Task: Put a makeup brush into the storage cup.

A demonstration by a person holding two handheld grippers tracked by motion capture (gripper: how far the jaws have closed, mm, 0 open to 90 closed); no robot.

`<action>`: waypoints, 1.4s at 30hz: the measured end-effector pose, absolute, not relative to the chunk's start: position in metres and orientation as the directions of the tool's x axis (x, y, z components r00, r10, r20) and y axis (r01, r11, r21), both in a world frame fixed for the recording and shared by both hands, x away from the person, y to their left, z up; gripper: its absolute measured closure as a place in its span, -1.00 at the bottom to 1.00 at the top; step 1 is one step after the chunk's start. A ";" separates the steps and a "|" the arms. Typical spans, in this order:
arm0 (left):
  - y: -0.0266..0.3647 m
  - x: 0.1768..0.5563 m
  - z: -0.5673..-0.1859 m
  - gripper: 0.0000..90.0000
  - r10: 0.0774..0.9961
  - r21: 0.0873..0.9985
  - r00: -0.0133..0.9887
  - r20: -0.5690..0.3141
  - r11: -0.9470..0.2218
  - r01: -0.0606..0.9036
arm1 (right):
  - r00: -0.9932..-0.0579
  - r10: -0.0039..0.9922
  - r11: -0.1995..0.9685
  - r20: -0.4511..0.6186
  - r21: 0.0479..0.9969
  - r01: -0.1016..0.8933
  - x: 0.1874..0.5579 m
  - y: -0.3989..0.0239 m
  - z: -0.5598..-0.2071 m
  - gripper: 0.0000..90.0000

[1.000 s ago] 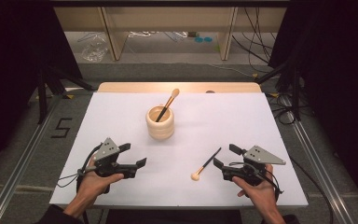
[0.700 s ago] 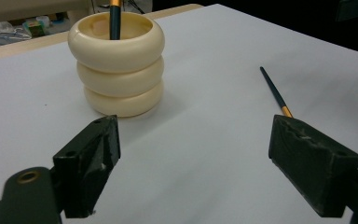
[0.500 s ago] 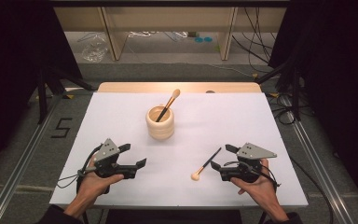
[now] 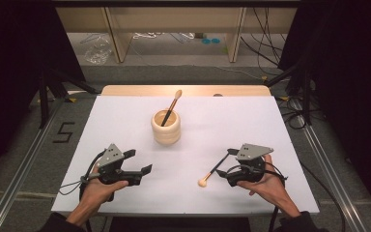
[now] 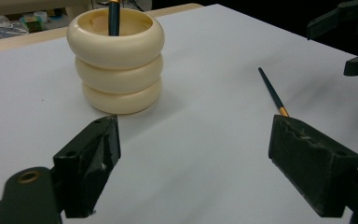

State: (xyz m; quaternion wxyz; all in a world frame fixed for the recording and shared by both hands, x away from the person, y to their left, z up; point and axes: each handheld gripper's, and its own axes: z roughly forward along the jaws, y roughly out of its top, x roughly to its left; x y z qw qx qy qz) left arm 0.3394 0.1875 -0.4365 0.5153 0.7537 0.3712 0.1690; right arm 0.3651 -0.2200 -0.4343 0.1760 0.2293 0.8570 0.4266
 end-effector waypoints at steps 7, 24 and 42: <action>0.187 0.339 -0.436 -0.63 0.731 0.903 0.671 -0.128 -0.193 0.383 | -0.872 0.481 0.607 -0.092 0.753 0.255 0.374 -0.211 -0.439 -0.50; 0.187 0.339 -0.437 -0.63 0.727 0.904 0.674 -0.132 -0.192 0.383 | -0.920 0.375 0.731 -0.113 0.647 0.219 0.394 -0.192 -0.452 -0.44; 0.187 0.339 -0.437 -0.61 0.729 0.902 0.672 -0.132 -0.193 0.386 | -0.933 0.346 0.781 -0.101 0.581 0.227 0.406 -0.183 -0.464 -0.42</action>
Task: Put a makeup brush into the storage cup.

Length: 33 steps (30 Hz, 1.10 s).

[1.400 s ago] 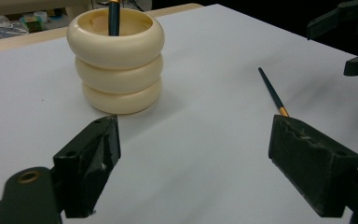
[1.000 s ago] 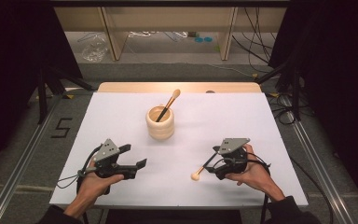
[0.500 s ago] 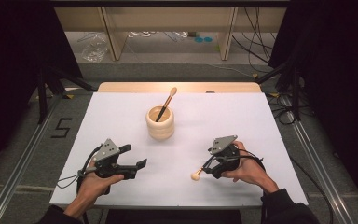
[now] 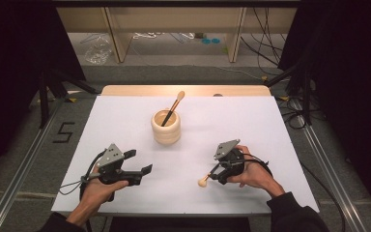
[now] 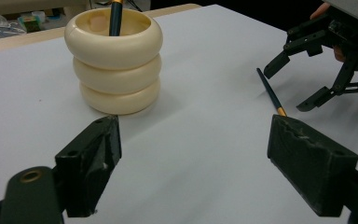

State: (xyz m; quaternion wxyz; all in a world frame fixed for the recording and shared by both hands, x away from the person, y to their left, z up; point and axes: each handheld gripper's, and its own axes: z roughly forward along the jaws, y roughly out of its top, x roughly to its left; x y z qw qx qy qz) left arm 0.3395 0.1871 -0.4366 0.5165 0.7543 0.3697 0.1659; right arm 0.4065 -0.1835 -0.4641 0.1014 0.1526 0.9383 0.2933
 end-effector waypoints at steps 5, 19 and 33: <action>0.187 0.340 -0.437 -0.61 0.730 0.902 0.671 -0.132 -0.192 0.387 | -0.933 0.347 0.789 -0.094 0.568 0.236 0.410 -0.182 -0.466 -0.38; 0.188 0.340 -0.436 -0.61 0.729 0.904 0.672 -0.130 -0.191 0.382 | -0.940 0.332 0.811 -0.073 0.532 0.245 0.415 -0.182 -0.470 -0.28; 0.188 0.340 -0.436 -0.61 0.730 0.904 0.671 -0.131 -0.190 0.383 | -0.945 0.323 0.828 -0.055 0.499 0.254 0.419 -0.181 -0.471 -0.16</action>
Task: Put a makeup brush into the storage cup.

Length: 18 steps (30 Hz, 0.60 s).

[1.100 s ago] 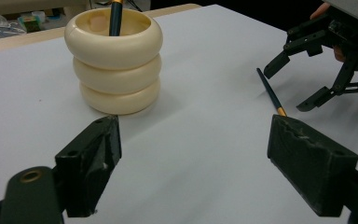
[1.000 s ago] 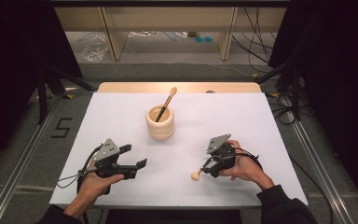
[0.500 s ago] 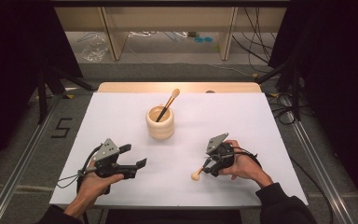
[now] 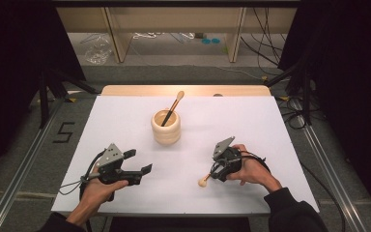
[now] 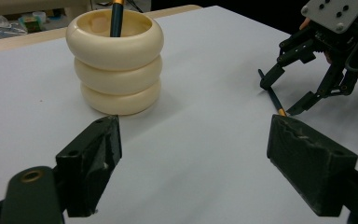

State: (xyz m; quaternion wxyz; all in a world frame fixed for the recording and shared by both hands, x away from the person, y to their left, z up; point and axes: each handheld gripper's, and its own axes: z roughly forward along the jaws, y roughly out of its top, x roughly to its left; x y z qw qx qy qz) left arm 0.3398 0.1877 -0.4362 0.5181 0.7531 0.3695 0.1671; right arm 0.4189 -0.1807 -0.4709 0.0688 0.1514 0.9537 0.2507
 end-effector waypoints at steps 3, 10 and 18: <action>0.187 0.340 -0.436 -0.61 0.730 0.903 0.670 -0.136 -0.186 0.386 | -0.946 0.321 0.832 -0.047 0.492 0.258 0.419 -0.181 -0.470 -0.09; 0.187 0.339 -0.436 -0.61 0.730 0.904 0.670 -0.136 -0.186 0.386 | -0.945 0.328 0.833 -0.006 0.475 0.286 0.418 -0.182 -0.469 0.07; 0.187 0.339 -0.436 -0.61 0.730 0.904 0.670 -0.136 -0.186 0.386 | -0.942 0.335 0.847 0.001 0.438 0.302 0.417 -0.183 -0.465 0.23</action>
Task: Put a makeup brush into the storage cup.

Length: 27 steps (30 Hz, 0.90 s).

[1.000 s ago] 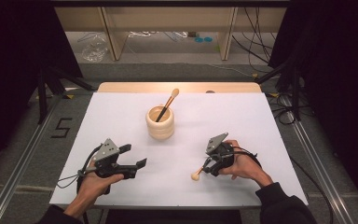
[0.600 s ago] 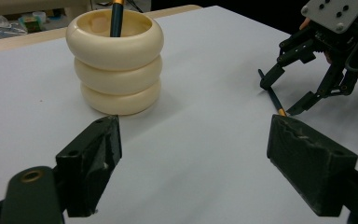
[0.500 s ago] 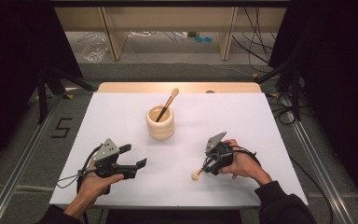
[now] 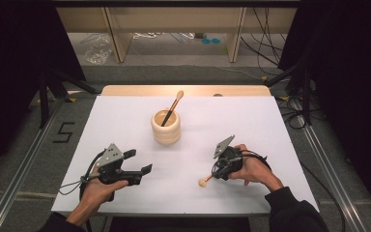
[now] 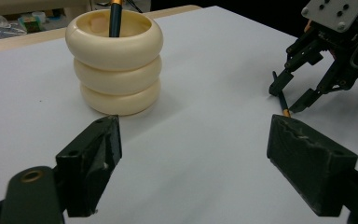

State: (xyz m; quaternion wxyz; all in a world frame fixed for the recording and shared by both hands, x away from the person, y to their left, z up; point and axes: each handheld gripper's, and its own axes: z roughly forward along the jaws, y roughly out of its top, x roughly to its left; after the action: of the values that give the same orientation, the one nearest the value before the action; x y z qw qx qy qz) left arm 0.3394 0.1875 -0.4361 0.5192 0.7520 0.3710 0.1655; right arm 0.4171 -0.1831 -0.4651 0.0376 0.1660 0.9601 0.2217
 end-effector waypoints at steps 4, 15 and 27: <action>0.188 0.339 -0.436 -0.61 0.729 0.903 0.671 -0.138 -0.186 0.387 | -0.945 0.328 0.858 0.005 0.416 0.300 0.417 -0.183 -0.464 0.29; 0.188 0.340 -0.436 -0.60 0.727 0.903 0.672 -0.140 -0.185 0.388 | -0.956 0.295 0.891 -0.002 0.362 0.274 0.416 -0.186 -0.460 0.43; 0.188 0.340 -0.436 -0.60 0.728 0.902 0.671 -0.143 -0.183 0.390 | -0.959 0.282 0.906 0.004 0.327 0.268 0.415 -0.184 -0.458 0.55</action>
State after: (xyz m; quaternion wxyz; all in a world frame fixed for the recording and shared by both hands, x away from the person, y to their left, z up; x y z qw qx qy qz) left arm 0.3395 0.1875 -0.4360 0.5199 0.7517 0.3719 0.1622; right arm 0.4152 -0.1844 -0.4581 0.0218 0.1408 0.9761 0.1642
